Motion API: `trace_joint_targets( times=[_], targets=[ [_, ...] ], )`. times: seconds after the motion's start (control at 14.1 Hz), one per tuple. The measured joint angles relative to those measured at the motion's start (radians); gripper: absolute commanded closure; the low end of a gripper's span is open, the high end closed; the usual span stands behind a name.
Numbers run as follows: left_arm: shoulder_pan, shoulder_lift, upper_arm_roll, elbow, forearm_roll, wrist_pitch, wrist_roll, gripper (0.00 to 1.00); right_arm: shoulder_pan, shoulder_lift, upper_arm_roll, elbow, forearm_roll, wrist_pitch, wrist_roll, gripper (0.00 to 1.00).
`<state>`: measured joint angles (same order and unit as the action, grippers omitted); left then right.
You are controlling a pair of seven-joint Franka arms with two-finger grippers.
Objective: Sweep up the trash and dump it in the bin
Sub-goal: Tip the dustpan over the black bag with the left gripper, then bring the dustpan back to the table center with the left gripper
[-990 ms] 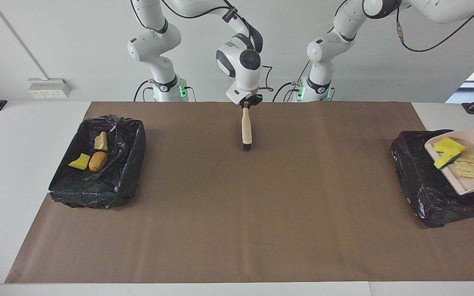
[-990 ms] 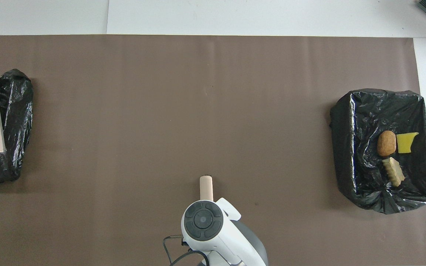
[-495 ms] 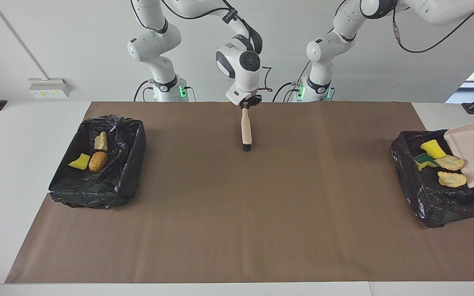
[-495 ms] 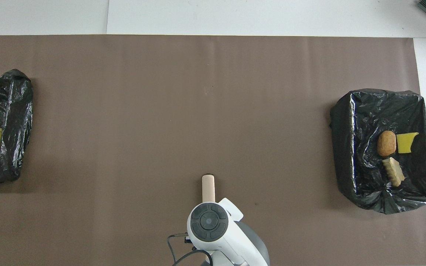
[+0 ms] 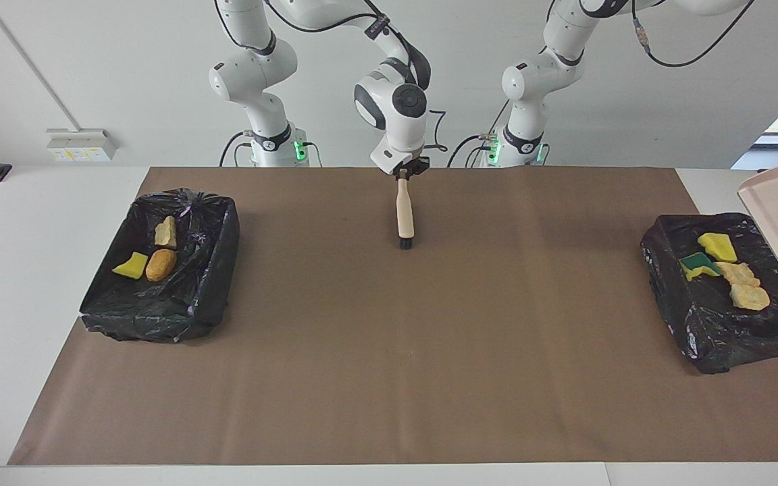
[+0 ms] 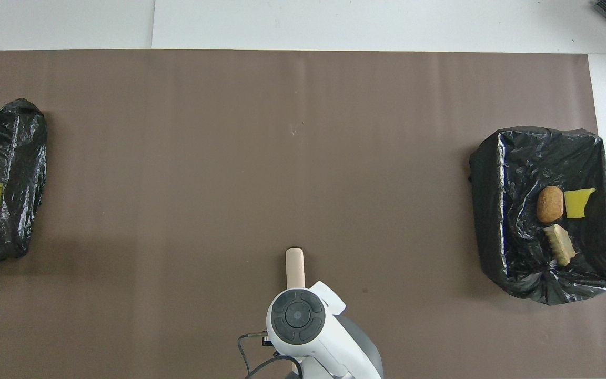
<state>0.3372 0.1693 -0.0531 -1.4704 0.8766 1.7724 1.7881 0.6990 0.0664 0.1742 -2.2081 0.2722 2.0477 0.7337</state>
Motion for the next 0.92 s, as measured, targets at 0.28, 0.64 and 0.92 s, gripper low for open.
trace_joint_targets(
  times=[0.28, 0.64, 0.92],
  targets=[
    [-0.204, -0.003, -0.014, -0.003, -0.128, -0.215, -0.226, 1.00, -0.001, 0.005, -0.002, 0.011, -0.005, 0.007, -0.001, 0.00],
    [-0.368, -0.002, -0.016, -0.007, -0.382, -0.339, -0.697, 1.00, -0.099, 0.015, -0.011, 0.124, -0.073, 0.004, -0.002, 0.00],
    [-0.513, 0.012, -0.017, -0.028, -0.589, -0.340, -1.191, 1.00, -0.234, -0.005, -0.016, 0.239, -0.143, -0.037, -0.027, 0.00]
  ],
)
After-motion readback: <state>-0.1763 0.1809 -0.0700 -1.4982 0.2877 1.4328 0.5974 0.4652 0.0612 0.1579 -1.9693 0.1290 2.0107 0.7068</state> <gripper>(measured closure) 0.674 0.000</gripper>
